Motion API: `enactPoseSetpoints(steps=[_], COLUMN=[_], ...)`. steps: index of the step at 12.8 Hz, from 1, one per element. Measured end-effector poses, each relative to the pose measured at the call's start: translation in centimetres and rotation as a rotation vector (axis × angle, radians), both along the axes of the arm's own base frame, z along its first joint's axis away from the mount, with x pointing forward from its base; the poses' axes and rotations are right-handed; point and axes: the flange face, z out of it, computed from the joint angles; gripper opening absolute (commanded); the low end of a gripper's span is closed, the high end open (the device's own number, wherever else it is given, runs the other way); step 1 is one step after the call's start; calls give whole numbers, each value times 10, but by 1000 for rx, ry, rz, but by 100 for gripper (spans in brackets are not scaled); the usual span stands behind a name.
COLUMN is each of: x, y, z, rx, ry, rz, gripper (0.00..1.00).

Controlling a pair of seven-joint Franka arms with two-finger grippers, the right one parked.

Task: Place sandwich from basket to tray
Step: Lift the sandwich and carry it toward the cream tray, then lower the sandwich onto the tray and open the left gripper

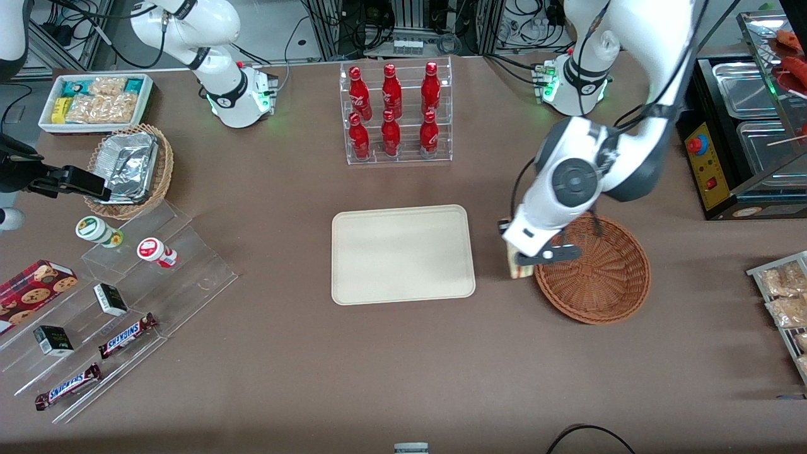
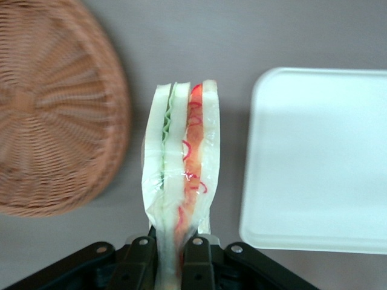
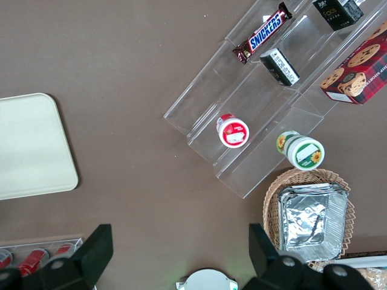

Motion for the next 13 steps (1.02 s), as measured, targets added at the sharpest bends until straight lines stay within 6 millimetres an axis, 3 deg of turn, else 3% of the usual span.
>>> enactPoseSetpoints(steps=[4,8,10,13], x=[-12,-29,-35,-36], y=[-94,-165,-191,-211], z=[-39,-69,-77,-81], rx=[-6,-36,-45,-61], ry=[10,-26,-32,-48], rz=[-35,-3,15,53], gripper=[0,0,0,0])
